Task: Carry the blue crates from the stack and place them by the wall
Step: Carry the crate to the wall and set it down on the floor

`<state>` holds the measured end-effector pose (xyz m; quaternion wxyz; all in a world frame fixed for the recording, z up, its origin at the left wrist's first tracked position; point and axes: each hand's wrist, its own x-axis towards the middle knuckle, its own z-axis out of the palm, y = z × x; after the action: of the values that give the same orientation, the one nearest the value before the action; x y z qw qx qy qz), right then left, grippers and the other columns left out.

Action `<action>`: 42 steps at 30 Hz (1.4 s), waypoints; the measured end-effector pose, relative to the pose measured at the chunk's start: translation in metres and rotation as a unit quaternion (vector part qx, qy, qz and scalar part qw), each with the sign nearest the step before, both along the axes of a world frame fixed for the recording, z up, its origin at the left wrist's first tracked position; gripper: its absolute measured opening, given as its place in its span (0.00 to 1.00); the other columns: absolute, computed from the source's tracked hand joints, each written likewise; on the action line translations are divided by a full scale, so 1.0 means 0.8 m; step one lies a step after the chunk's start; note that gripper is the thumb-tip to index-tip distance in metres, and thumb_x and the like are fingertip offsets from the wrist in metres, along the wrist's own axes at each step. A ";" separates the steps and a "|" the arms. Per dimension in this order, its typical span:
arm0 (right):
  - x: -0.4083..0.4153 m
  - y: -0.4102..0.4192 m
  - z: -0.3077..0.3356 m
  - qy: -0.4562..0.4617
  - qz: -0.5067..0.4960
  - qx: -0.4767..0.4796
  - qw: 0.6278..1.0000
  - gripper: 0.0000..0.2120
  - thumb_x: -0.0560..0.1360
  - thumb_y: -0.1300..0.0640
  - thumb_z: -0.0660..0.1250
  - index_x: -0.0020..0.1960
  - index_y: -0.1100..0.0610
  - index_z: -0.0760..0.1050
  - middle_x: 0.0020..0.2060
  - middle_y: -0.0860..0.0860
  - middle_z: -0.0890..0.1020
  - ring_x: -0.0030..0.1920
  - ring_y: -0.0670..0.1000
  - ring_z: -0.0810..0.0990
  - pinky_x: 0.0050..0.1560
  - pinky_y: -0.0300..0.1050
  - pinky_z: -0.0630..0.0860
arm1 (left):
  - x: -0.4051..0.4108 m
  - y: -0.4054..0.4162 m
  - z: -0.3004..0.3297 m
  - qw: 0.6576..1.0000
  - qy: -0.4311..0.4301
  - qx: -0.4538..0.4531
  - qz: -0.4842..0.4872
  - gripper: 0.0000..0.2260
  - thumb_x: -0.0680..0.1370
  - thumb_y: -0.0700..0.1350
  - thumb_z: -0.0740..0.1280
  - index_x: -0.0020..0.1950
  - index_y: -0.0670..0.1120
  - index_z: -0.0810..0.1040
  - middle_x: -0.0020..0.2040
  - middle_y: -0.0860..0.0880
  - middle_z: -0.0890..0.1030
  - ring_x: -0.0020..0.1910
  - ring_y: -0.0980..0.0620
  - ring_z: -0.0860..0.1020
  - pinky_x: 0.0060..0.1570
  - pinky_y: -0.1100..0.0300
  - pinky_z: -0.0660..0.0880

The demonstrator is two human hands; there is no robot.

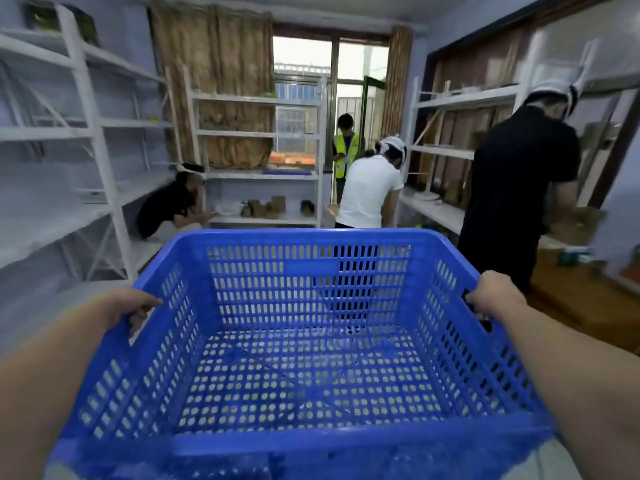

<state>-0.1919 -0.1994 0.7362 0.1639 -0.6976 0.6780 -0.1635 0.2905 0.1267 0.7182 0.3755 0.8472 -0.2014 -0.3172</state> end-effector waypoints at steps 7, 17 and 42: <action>0.030 0.028 0.064 0.025 0.014 -0.028 0.999 0.02 0.65 0.65 0.67 0.37 0.63 0.79 0.32 0.58 0.84 0.33 0.58 0.85 0.37 0.56 0.84 | -0.003 0.049 0.081 1.000 -0.004 0.002 0.018 0.23 0.83 0.42 0.56 0.27 0.45 0.61 0.14 0.49 0.59 0.10 0.52 0.59 0.17 0.65 0.63; 0.116 0.057 0.094 0.029 0.102 -0.036 0.994 0.08 0.69 0.65 0.62 0.31 0.61 0.74 0.28 0.56 0.81 0.27 0.54 0.79 0.31 0.42 0.76 | 0.018 0.134 0.125 0.995 -0.010 0.009 0.094 0.22 0.83 0.41 0.56 0.28 0.44 0.61 0.14 0.48 0.60 0.10 0.53 0.58 0.20 0.68 0.58; 0.475 0.273 0.074 -0.016 0.544 0.009 0.839 0.08 0.71 0.65 0.61 0.34 0.63 0.74 0.25 0.56 0.80 0.23 0.54 0.79 0.28 0.40 0.74 | -0.229 0.559 0.086 0.827 -0.003 -0.011 0.562 0.22 0.83 0.41 0.58 0.28 0.44 0.61 0.13 0.49 0.60 0.09 0.54 0.57 0.22 0.70 0.57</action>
<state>0.1879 0.0187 0.7952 0.2434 -0.9500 0.1883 -0.0534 0.1076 0.5736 0.7874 0.4974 0.8109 0.3047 -0.0471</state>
